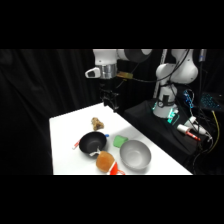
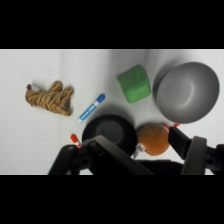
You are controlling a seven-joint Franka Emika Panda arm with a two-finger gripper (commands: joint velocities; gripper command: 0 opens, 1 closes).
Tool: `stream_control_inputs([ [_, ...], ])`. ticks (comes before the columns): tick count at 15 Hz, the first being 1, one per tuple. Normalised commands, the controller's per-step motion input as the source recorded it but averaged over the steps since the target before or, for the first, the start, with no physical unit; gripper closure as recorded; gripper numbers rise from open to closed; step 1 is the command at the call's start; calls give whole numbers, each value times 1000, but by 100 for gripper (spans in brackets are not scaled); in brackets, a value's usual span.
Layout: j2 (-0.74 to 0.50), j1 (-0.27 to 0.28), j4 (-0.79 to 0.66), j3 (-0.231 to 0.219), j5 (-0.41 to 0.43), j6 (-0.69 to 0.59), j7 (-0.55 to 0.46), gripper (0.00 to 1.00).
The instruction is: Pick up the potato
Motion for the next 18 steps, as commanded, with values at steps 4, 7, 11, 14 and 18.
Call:
stream_control_inputs([
  [4, 48, -15, 23, 87, -31, 31, 35, 0],
  [7, 309, 112, 214, 192, -139, 125, 162, 0],
  [11, 617, 168, 543, 169, -238, 170, 226, 0],
  [14, 758, 140, 795, 32, -275, 98, 180, 0],
  [18, 686, 100, 852, -68, -168, -45, 100, 0],
])
